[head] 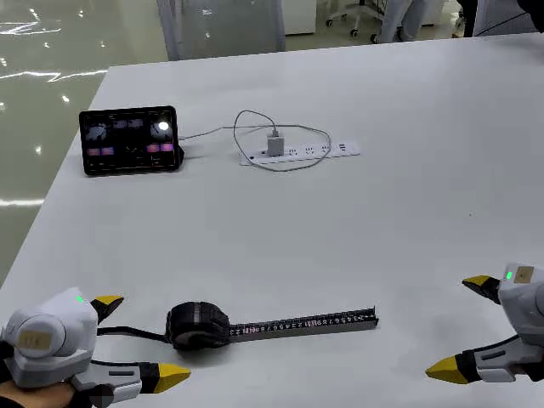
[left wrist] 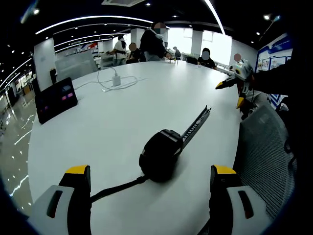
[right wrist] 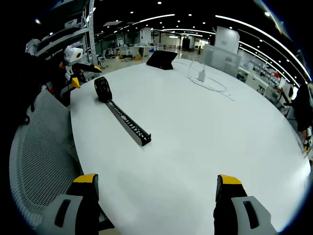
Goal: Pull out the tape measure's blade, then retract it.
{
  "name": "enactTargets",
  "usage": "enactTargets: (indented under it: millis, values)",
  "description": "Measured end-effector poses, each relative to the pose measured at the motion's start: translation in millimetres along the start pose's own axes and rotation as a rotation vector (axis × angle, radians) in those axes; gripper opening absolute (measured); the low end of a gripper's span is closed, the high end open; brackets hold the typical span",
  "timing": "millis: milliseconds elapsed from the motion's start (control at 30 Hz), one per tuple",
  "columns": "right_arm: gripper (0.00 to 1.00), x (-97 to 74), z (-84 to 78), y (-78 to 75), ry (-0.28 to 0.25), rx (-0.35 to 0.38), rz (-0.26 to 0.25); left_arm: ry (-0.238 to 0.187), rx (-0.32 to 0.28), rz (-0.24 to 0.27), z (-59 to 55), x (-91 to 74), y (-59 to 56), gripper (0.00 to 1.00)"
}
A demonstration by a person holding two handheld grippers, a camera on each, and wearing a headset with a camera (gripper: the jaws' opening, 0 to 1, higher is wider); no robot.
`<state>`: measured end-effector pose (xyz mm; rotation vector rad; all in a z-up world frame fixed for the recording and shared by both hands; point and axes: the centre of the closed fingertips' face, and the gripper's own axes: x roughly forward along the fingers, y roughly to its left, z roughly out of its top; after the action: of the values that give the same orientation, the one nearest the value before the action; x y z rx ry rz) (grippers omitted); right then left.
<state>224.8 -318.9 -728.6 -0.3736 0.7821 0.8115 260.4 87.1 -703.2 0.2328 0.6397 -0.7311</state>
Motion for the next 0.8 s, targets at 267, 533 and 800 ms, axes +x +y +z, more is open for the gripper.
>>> enactTargets:
  millis: [267,533,800]
  values:
    - [0.99,-19.6,-0.9,7.7,-0.037,0.007,-0.047,-0.048,-0.028,0.079,-14.6,-15.0,10.4,0.99]
    - [0.99,-27.4,-11.7,18.3,-0.051,0.022,-0.044,-0.038,-0.015,0.077,-30.7,-27.0,0.7,0.99]
    - [0.99,-35.9,-21.1,19.0,-0.039,0.037,-0.069,-0.047,-0.017,0.061,-28.7,-26.4,-6.4,0.99]
